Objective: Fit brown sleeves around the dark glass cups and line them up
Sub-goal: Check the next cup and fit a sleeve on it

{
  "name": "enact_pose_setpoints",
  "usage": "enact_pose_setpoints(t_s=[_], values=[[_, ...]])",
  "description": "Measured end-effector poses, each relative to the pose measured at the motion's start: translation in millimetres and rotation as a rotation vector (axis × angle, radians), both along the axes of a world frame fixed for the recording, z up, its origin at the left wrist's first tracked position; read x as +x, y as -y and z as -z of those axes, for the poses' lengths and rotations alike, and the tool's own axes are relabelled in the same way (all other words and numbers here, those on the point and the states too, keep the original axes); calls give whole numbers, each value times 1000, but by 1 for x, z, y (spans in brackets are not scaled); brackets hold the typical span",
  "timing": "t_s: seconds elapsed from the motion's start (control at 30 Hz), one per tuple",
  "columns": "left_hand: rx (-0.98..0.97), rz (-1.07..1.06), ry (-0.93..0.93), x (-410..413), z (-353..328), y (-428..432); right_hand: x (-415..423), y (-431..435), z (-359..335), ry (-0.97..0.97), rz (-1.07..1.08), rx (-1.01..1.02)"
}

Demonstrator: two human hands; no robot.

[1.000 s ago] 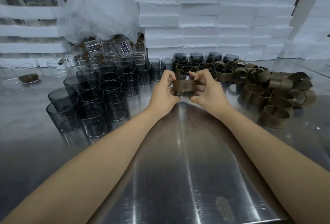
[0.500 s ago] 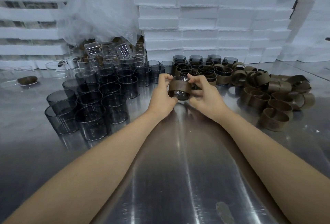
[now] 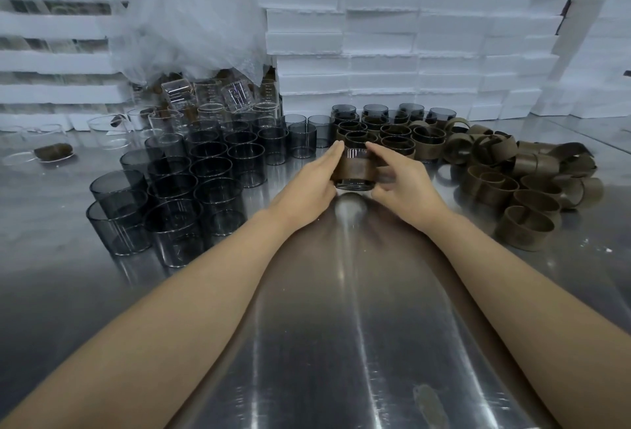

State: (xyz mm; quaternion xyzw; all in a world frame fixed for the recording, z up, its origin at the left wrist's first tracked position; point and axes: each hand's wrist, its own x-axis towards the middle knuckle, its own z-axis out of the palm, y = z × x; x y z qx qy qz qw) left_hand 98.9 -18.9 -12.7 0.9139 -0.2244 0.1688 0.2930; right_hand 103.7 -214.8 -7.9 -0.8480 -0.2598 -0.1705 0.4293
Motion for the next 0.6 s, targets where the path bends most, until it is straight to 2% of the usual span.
enact_pose_setpoints(t_s=[0.27, 0.6], values=[[-154, 53, 16, -6, -3, -2, -6, -5, -4, 75, -4, -83], [-156, 42, 41, -9, -4, 1, -8, -9, -3, 53, 33, -35]])
